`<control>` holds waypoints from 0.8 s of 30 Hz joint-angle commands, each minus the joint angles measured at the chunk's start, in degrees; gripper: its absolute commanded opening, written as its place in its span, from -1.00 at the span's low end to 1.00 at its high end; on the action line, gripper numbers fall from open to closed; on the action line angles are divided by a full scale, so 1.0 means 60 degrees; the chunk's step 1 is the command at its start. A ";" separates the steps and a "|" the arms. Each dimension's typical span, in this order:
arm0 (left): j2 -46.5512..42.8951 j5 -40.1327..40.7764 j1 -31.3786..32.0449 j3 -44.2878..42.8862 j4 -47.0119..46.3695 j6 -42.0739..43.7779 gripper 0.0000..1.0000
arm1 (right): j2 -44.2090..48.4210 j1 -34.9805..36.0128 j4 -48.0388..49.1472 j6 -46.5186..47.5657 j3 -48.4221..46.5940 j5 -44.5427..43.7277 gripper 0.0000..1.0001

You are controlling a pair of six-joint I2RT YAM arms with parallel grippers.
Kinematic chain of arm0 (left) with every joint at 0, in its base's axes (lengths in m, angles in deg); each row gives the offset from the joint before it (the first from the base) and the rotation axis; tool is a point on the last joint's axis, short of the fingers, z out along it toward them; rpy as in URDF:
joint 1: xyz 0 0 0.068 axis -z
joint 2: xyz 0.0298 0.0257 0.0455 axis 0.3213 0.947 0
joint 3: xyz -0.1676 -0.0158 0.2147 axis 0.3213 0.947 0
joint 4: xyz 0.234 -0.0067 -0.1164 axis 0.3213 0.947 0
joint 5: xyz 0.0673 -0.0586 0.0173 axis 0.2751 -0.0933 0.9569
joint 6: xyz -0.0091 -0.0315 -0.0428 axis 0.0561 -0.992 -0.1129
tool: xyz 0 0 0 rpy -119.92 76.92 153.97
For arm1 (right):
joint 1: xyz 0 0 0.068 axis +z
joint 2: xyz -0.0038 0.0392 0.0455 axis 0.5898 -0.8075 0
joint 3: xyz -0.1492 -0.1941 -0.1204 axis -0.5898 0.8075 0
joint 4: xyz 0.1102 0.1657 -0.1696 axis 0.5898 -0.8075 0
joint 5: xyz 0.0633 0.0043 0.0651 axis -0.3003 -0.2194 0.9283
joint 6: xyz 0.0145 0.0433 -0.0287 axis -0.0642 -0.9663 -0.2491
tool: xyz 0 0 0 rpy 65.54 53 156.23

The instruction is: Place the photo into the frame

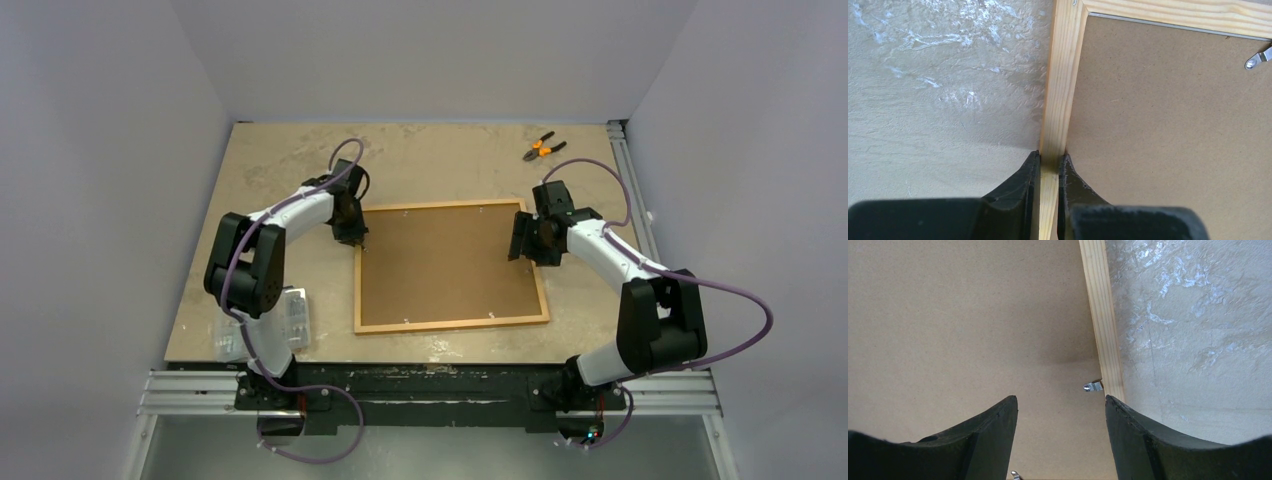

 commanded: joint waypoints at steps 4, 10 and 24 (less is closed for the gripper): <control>-0.0519 -0.0380 0.0033 0.0400 -0.0099 -0.0108 -0.73 | 0.0037 0.0011 0.0130 -0.0022 -0.0020 0.0057 0.26; -0.0714 -0.0845 -0.0024 0.0314 -0.0226 -0.0284 0.06 | 0.0019 0.0020 0.0144 0.0031 0.0002 0.0049 0.26; -0.0529 -0.0554 -0.0019 0.0789 -0.0380 -0.0361 -0.80 | -0.0062 0.0021 0.0160 0.0075 -0.0010 0.0052 0.25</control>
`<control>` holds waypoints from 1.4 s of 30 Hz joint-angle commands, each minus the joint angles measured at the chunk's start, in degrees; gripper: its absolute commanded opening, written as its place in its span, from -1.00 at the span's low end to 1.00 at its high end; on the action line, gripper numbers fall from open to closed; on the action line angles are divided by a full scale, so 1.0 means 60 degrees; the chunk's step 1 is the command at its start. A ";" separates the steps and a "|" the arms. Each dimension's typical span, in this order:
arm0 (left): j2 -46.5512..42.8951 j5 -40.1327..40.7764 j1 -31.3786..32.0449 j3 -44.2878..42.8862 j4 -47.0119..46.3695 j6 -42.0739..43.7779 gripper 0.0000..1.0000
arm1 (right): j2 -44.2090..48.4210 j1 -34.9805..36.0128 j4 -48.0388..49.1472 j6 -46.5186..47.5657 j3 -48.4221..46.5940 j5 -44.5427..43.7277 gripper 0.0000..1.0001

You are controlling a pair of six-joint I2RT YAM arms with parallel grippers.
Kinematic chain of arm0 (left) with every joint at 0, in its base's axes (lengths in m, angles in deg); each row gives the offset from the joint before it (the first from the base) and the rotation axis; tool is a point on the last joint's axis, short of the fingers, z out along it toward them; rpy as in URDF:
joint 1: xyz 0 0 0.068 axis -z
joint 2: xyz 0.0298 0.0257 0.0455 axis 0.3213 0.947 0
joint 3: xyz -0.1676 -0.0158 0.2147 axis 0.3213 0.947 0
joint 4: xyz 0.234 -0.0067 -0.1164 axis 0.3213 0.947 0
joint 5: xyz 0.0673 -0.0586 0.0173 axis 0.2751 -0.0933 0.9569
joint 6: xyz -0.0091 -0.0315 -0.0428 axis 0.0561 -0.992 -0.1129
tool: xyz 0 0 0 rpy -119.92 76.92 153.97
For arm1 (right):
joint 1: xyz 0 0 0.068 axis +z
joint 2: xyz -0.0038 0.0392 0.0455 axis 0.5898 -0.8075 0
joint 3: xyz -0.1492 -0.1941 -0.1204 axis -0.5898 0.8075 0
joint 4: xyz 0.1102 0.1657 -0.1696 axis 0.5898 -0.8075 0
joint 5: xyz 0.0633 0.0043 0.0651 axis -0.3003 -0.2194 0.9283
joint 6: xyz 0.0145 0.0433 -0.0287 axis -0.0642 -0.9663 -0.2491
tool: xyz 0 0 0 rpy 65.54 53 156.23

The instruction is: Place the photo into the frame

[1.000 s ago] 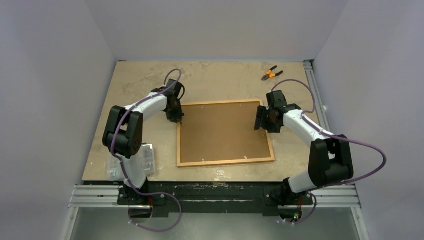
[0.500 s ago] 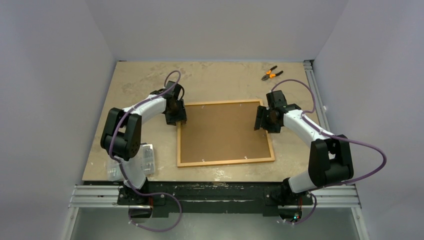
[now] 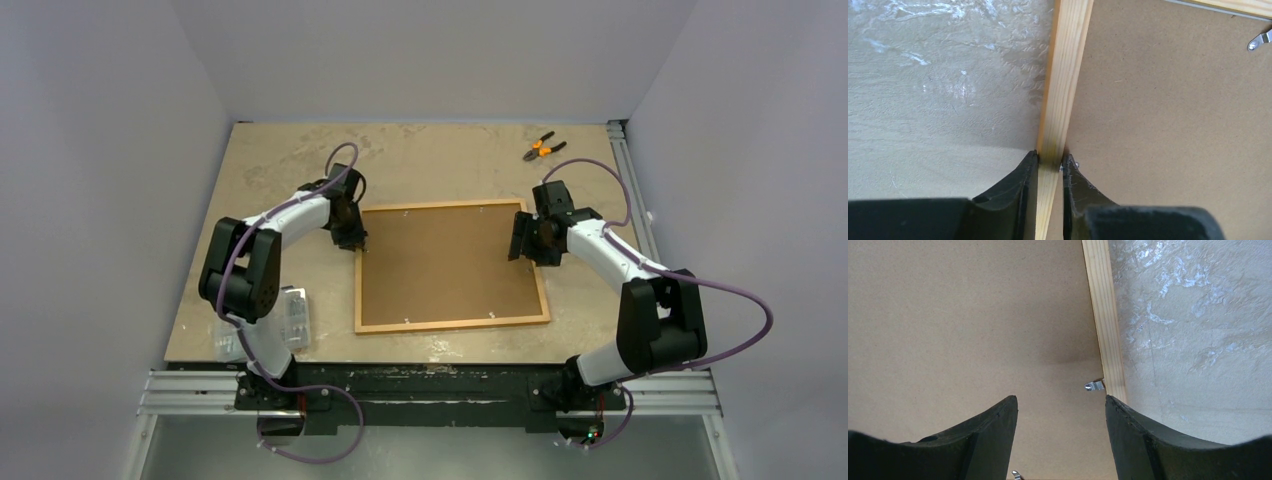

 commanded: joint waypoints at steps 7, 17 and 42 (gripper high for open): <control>-0.0109 -0.0085 0.0043 0.0287 -0.0283 -0.0084 -1.00 | -0.0044 0.0021 0.0130 0.0074 0.0027 0.0054 0.25; -0.1503 -0.1249 -0.0118 0.0740 -0.0497 -0.0147 0.29 | 0.0144 0.0020 0.0072 -0.0003 0.0173 0.0049 0.28; -0.3421 -0.3605 -0.0176 0.4427 -0.2367 -0.1103 0.41 | 0.0000 0.0771 0.0581 -0.0645 0.1232 0.0488 0.31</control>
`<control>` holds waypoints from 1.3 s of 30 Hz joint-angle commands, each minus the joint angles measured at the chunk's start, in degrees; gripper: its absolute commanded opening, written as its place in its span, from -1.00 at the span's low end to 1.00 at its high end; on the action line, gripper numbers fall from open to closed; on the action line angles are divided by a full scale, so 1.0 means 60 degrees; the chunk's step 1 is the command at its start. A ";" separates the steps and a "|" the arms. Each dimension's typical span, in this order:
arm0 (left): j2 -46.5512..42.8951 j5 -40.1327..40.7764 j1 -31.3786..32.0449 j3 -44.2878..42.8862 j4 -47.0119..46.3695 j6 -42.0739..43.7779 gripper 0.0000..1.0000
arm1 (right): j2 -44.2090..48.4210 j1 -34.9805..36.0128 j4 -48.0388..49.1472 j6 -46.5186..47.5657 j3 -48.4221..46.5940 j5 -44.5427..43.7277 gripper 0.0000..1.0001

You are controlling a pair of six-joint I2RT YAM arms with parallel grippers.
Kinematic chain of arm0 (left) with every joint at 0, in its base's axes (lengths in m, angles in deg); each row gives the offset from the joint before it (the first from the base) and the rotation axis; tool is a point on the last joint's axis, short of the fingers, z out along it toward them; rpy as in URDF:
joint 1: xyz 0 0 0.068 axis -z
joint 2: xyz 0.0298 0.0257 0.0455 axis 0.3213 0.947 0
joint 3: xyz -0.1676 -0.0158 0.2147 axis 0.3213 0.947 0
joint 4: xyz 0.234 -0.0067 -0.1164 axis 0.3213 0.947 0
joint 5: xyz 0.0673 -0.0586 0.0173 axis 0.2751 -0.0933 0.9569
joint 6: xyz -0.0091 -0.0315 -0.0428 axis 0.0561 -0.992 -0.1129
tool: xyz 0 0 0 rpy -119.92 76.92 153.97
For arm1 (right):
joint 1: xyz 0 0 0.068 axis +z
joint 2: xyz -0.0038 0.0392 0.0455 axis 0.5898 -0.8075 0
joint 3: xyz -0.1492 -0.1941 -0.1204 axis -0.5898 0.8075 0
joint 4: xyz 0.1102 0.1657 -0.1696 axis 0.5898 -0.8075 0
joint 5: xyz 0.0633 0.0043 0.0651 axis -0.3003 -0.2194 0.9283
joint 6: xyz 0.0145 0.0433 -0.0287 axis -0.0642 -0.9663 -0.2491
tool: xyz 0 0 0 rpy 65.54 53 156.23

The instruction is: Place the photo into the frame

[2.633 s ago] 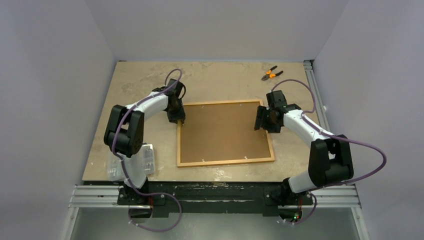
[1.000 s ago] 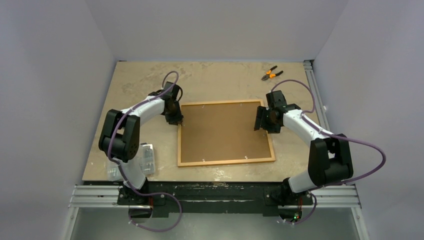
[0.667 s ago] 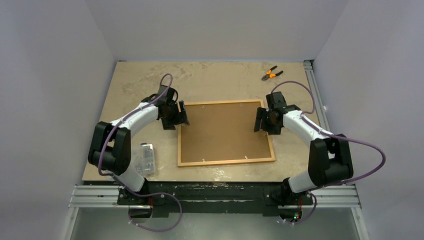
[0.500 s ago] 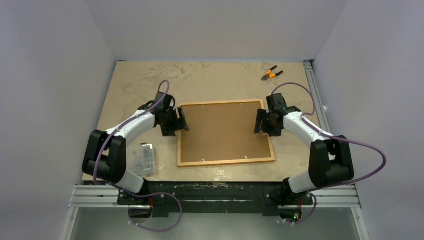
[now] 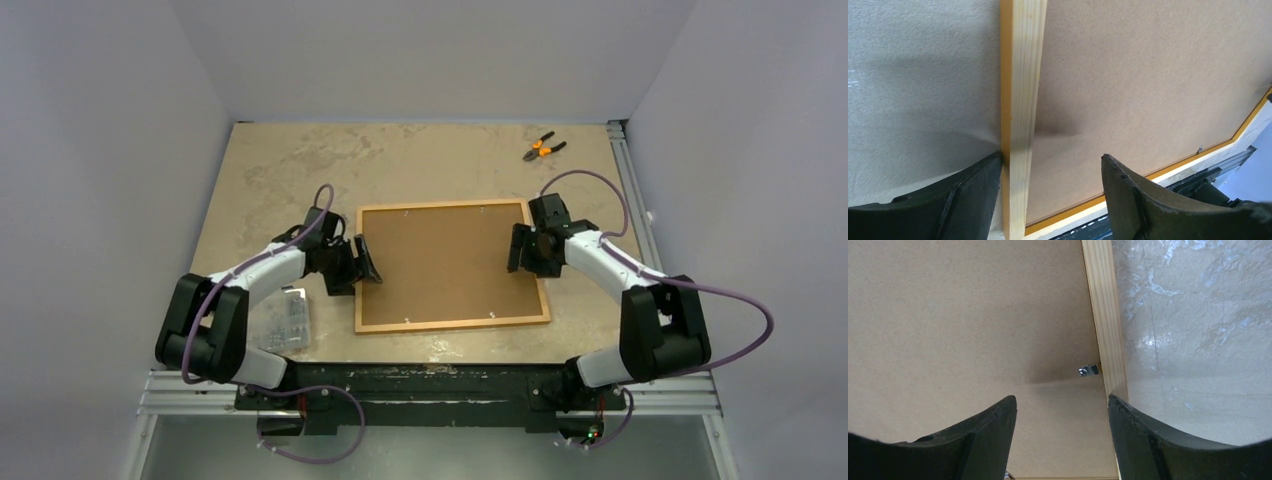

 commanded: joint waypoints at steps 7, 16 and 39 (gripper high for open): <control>0.0246 0.0453 -0.0064 -0.1715 0.0862 0.0231 0.41 | -0.0250 0.0904 0.0077 -0.0563 -0.0123 0.0369 0.33; -0.0347 0.1866 -0.0064 -0.1578 0.1939 0.0852 0.41 | 0.1065 0.0142 -0.0260 -0.0644 0.0008 0.0107 0.51; 0.0542 0.0424 -0.0064 -0.2103 0.1069 0.0701 0.40 | 0.0041 0.1453 0.0885 -0.1874 0.1314 0.1109 0.45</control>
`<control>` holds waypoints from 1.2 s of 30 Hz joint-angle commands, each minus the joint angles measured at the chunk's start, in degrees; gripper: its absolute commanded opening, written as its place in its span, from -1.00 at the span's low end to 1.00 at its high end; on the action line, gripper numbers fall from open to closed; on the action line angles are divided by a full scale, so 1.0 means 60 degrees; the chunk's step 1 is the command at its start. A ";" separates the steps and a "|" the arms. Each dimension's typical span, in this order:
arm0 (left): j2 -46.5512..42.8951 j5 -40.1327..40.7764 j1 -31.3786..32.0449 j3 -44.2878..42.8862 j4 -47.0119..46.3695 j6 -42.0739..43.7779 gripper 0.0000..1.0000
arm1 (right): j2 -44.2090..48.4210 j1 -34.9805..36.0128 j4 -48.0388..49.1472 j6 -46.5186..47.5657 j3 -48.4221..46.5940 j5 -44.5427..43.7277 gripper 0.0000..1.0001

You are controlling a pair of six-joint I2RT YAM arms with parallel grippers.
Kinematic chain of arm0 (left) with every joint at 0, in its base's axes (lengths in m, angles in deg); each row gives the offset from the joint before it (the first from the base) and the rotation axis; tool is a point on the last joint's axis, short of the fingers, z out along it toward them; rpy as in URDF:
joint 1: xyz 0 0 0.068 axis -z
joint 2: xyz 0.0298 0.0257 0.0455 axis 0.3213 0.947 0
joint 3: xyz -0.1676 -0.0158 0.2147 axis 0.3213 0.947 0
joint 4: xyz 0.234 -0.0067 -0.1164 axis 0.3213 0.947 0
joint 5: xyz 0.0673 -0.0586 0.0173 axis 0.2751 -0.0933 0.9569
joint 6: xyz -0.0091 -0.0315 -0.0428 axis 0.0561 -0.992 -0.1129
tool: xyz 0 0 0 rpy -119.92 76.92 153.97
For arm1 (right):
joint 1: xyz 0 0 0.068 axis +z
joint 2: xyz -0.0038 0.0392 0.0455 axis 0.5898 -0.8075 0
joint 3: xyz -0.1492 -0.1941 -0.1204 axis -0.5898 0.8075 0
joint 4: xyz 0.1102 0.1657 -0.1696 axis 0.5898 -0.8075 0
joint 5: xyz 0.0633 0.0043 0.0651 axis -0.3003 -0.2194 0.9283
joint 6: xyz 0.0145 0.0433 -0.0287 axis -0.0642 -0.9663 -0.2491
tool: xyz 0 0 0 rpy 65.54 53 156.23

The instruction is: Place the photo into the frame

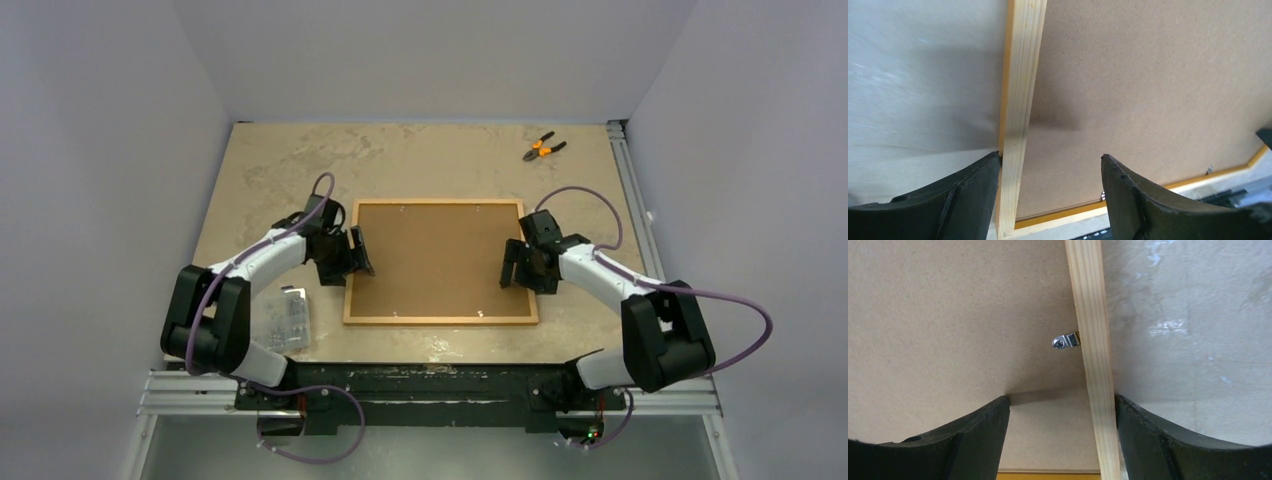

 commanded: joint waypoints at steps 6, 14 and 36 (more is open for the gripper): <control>-0.0026 0.1986 0.0060 -0.1826 0.1385 0.1001 0.42 | 0.0030 0.0835 0.0169 -0.0882 0.0357 0.0601 0.43; -0.2045 0.2362 0.0429 -0.0998 0.1431 0.1550 0.48 | 0.0337 0.0842 -0.0363 -0.0772 0.0430 0.0146 0.30; -0.2896 0.3043 0.6499 -0.0367 -0.1018 0.3696 1.00 | 0.0658 0.0842 -0.1222 -0.0493 -0.0816 0.0833 -1.00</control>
